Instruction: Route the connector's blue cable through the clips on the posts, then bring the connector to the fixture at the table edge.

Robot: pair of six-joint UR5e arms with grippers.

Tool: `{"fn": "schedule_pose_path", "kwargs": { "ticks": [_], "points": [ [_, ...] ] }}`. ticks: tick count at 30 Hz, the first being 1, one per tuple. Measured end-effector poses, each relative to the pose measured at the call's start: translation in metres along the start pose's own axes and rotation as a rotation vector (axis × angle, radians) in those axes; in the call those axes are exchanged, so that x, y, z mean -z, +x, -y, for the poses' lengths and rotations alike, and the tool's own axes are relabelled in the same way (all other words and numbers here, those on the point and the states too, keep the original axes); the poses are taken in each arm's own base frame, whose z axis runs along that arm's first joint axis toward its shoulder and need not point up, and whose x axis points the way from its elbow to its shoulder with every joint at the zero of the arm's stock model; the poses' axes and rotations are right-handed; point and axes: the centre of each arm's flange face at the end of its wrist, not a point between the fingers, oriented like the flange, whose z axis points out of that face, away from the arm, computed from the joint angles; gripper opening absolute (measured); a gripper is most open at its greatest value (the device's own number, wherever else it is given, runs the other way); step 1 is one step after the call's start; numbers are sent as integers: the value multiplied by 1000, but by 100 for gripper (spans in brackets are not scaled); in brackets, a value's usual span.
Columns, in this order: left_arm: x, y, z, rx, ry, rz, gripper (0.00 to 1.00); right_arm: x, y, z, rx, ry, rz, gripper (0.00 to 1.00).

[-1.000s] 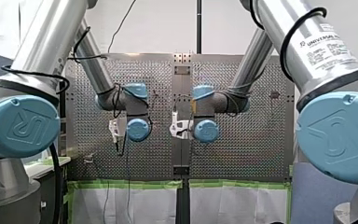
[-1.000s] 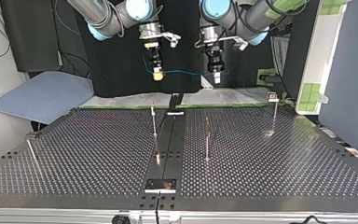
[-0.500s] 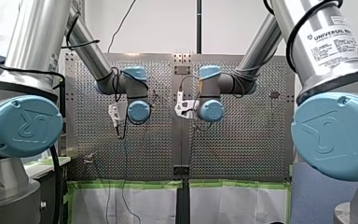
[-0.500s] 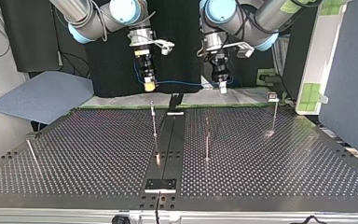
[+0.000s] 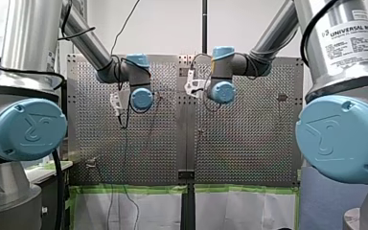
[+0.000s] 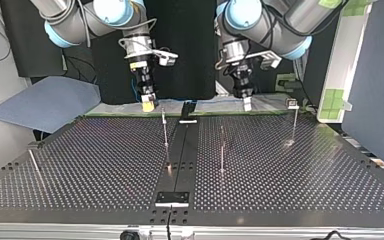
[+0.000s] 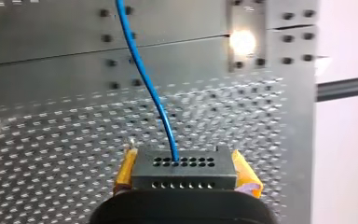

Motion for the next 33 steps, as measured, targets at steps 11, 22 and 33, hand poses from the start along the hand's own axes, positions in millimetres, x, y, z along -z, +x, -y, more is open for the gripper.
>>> {"fn": "schedule_pose_path", "kwargs": {
  "ticks": [11, 22, 33],
  "points": [
    [-14, -4, -1, -32, 25, 18, 0, -11, 12, -14, -23, 17, -8, 0],
    [-27, 16, -7, -39, 57, -8, 0, -25, -18, -24, -17, -1, 40, 0],
    [-62, 20, -30, -53, 58, 0, 0, -38, -6, -25, -21, -4, 28, 0]
  ]
}}
